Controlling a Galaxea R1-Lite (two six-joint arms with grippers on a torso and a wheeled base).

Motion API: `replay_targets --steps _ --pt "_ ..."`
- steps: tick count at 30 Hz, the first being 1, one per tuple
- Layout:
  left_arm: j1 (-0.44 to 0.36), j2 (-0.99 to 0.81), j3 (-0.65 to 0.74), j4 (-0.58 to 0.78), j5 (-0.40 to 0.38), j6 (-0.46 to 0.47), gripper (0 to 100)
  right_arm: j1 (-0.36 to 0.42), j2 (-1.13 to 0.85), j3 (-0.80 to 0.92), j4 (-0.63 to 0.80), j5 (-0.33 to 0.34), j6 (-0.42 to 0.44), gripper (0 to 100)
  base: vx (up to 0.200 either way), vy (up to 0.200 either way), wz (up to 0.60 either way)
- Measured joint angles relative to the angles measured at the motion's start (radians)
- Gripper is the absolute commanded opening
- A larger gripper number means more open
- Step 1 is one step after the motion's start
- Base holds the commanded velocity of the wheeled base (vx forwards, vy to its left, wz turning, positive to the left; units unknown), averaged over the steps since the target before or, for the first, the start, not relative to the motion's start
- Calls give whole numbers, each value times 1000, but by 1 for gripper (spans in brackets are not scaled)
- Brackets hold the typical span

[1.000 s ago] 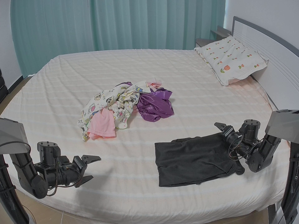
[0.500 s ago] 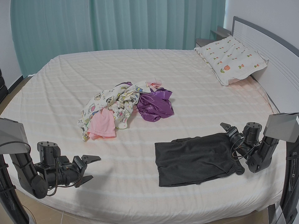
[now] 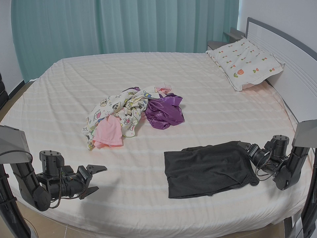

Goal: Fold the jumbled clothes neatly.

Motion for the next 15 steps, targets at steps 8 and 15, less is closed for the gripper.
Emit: replay_targets --steps 8,15 --pt "0 0 -1 0 0 0 100 6 -139 166 8 82 -119 100 0 0 0" --pt "0 0 -4 0 -1 -1 100 52 -205 240 57 83 -140 100 0 0 0"
